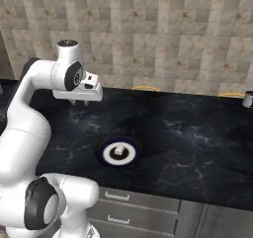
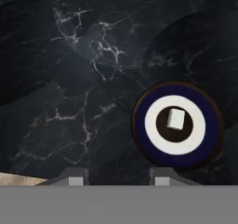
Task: Pick up the marshmallow and place it in the cup of hot chocolate on the dining counter.
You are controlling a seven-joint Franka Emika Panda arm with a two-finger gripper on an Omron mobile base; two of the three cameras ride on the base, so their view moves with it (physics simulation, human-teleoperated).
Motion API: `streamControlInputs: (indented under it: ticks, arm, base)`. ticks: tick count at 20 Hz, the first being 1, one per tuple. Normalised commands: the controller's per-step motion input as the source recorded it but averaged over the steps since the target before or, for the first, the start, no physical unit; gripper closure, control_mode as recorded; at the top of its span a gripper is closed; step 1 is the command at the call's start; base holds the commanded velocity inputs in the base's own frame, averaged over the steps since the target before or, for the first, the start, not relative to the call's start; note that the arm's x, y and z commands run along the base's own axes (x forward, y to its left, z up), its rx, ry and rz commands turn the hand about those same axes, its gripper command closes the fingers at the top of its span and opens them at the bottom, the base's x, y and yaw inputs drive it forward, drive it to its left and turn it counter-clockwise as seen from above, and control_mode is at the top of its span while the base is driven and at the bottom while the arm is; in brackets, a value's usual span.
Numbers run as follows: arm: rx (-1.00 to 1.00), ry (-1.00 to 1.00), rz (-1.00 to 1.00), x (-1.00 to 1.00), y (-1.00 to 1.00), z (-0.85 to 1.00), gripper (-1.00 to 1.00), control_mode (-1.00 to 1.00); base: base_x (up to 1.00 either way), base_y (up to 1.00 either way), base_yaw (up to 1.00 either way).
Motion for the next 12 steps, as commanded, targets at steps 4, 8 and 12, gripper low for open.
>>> streamControlInputs:
  ticks: [4, 8, 12]
  arm:
    - [0.0, -0.07, 0.0, -0.42, 0.0, 0.0, -1.0, -1.0]
    - [0.0, -0.17, 0.0, -0.92, 0.0, 0.0, -1.0, -1.0]
    - [0.0, -0.37, -0.04, -0.64, -0.16, -0.14, -1.0, -1.0]
  base:
    - [0.0, 0.0, 0.0]
    - [0.0, 0.0, 0.0]
    - [0.0, 0.0, 0.0]
